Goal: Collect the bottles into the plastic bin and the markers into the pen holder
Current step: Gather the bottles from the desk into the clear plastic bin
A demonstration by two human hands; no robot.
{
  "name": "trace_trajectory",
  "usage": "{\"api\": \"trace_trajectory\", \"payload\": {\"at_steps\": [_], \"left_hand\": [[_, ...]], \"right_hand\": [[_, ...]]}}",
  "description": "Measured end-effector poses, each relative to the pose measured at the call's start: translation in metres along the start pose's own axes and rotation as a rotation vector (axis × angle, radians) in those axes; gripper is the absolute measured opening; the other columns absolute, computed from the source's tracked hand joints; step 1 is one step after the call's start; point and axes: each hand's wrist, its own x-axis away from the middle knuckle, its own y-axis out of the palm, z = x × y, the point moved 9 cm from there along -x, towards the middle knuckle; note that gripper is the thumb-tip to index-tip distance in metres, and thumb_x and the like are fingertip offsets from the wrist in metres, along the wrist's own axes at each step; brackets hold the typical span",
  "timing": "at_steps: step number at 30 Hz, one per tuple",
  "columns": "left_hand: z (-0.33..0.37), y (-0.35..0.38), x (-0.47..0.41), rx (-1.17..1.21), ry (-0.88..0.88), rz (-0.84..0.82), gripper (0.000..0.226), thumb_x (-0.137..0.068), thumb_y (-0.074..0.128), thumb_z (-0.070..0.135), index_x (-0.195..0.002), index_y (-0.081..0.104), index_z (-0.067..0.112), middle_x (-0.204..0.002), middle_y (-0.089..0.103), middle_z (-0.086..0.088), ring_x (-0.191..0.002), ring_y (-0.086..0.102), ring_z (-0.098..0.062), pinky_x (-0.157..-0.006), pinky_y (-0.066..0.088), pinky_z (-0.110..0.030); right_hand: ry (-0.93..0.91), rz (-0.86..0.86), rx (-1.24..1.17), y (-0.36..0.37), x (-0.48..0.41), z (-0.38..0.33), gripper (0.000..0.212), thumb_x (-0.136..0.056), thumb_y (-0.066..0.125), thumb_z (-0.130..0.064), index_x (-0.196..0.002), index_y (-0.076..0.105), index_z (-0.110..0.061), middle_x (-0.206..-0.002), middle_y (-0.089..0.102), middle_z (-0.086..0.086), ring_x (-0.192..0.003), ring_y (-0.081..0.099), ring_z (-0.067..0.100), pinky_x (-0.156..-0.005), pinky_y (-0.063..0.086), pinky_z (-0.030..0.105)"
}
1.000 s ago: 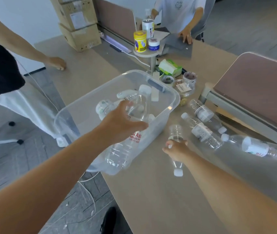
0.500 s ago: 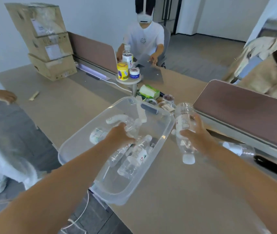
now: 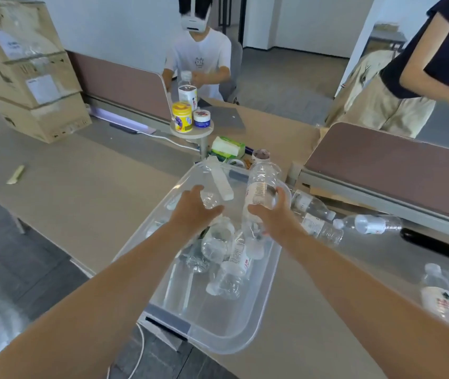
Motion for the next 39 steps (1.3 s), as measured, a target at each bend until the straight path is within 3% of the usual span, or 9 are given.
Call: {"api": "trace_trajectory", "payload": {"at_steps": [2, 6, 11, 15, 18, 24, 28, 34, 39], "left_hand": [[0.011, -0.015, -0.007, 0.046, 0.056, 0.038, 0.073, -0.08, 0.071, 0.039, -0.139, 0.042, 0.009, -0.132, 0.051, -0.008, -0.117, 0.053, -0.024, -0.085, 0.037, -0.025], [0.039, -0.028, -0.012, 0.093, 0.131, 0.062, 0.069, -0.082, 0.067, 0.043, -0.14, 0.043, 0.013, -0.139, 0.05, -0.004, -0.127, 0.047, -0.02, -0.089, 0.034, -0.024], [0.089, -0.01, -0.007, 0.129, 0.242, 0.016, 0.067, -0.083, 0.064, 0.046, -0.14, 0.041, 0.019, -0.139, 0.047, -0.004, -0.124, 0.049, -0.02, -0.088, 0.036, -0.026], [0.141, 0.027, 0.003, 0.103, 0.346, -0.069, 0.063, -0.084, 0.062, 0.047, -0.138, 0.042, 0.021, -0.139, 0.047, -0.002, -0.124, 0.047, -0.017, -0.087, 0.033, -0.025], [0.177, 0.055, 0.007, 0.112, 0.391, -0.093, 0.063, -0.083, 0.063, 0.047, -0.136, 0.044, 0.02, -0.137, 0.049, -0.001, -0.127, 0.046, -0.018, -0.089, 0.034, -0.025], [0.217, 0.129, 0.008, 0.096, 0.353, -0.147, 0.057, -0.086, 0.061, 0.039, -0.137, 0.045, 0.02, -0.134, 0.048, -0.003, -0.114, 0.05, -0.015, -0.086, 0.035, -0.023], [0.217, 0.184, 0.005, 0.076, 0.28, -0.177, 0.05, -0.084, 0.061, 0.031, -0.131, 0.05, 0.021, -0.126, 0.052, -0.004, -0.112, 0.053, -0.019, -0.088, 0.045, -0.028], [0.226, 0.258, -0.031, 0.018, 0.163, -0.232, 0.048, -0.086, 0.058, 0.017, -0.133, 0.049, 0.019, -0.134, 0.048, -0.005, -0.111, 0.053, -0.019, -0.087, 0.045, -0.028], [0.216, 0.322, -0.07, -0.181, 0.091, -0.345, 0.054, -0.084, 0.054, 0.007, -0.134, 0.047, 0.024, -0.133, 0.046, -0.003, -0.119, 0.051, -0.026, -0.092, 0.046, -0.038]], "right_hand": [[0.013, -0.007, 0.072, 0.011, 0.001, 0.004, 0.079, -0.09, 0.06, -0.032, -0.151, 0.011, -0.026, -0.141, 0.044, 0.008, -0.083, 0.059, 0.019, -0.064, 0.051, 0.031], [-0.005, 0.048, 0.125, 0.012, 0.005, 0.012, 0.077, -0.088, 0.058, -0.039, -0.151, 0.015, -0.029, -0.146, 0.04, 0.006, -0.112, 0.059, 0.027, -0.085, 0.052, 0.038], [-0.019, 0.158, 0.125, -0.032, 0.017, 0.021, 0.057, -0.089, 0.056, -0.028, -0.142, 0.036, -0.026, -0.135, 0.049, 0.002, -0.104, 0.057, 0.016, -0.069, 0.048, 0.026], [0.065, 0.235, 0.148, -0.102, 0.019, 0.047, 0.05, -0.09, 0.054, -0.027, -0.139, 0.044, -0.02, -0.134, 0.049, 0.004, -0.111, 0.055, 0.022, -0.07, 0.045, 0.028], [0.12, 0.251, 0.203, -0.154, 0.014, 0.067, 0.044, -0.09, 0.054, -0.024, -0.133, 0.049, -0.019, -0.124, 0.054, 0.004, -0.098, 0.058, 0.021, -0.066, 0.045, 0.028], [0.171, 0.288, 0.219, -0.23, -0.012, 0.115, 0.036, -0.089, 0.055, -0.028, -0.124, 0.054, -0.019, -0.123, 0.055, 0.001, -0.106, 0.057, 0.023, -0.077, 0.044, 0.029], [0.244, 0.24, 0.199, -0.243, -0.033, 0.168, 0.017, -0.087, 0.053, -0.025, -0.103, 0.056, -0.026, -0.103, 0.056, 0.0, -0.092, 0.058, 0.025, -0.059, 0.04, 0.027], [0.307, 0.122, 0.189, -0.251, -0.075, 0.234, 0.043, -0.085, 0.053, -0.016, -0.128, 0.052, -0.017, -0.12, 0.058, 0.007, -0.107, 0.059, 0.027, -0.089, 0.048, 0.037], [0.277, 0.132, 0.175, -0.282, -0.122, 0.258, 0.045, -0.087, 0.047, -0.012, -0.132, 0.048, -0.019, -0.126, 0.053, 0.005, -0.094, 0.058, 0.023, -0.055, 0.039, 0.025]]}}
